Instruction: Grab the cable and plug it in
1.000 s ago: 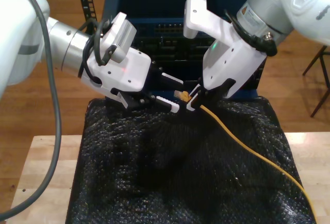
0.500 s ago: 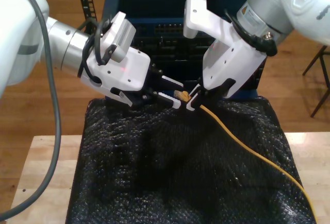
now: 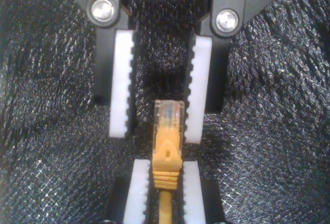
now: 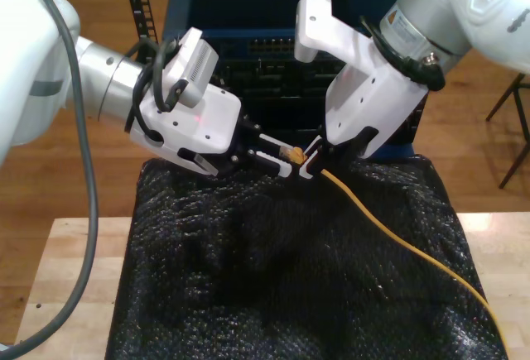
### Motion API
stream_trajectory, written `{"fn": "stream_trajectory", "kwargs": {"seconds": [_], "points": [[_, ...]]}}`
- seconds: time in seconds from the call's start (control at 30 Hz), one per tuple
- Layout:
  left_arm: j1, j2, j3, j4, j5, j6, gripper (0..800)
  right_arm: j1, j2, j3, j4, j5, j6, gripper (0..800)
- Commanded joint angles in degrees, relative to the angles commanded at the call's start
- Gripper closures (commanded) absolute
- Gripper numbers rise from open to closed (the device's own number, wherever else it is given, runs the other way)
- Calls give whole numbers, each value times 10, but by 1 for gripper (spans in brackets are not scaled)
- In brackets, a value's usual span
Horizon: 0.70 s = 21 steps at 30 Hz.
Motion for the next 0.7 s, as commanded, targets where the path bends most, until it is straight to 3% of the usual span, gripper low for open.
{"fn": "stream_trajectory", "kwargs": {"seconds": [0.7], "points": [[0,0,-1,0,0,0,585,2,0,2,0,0,0,793]]}}
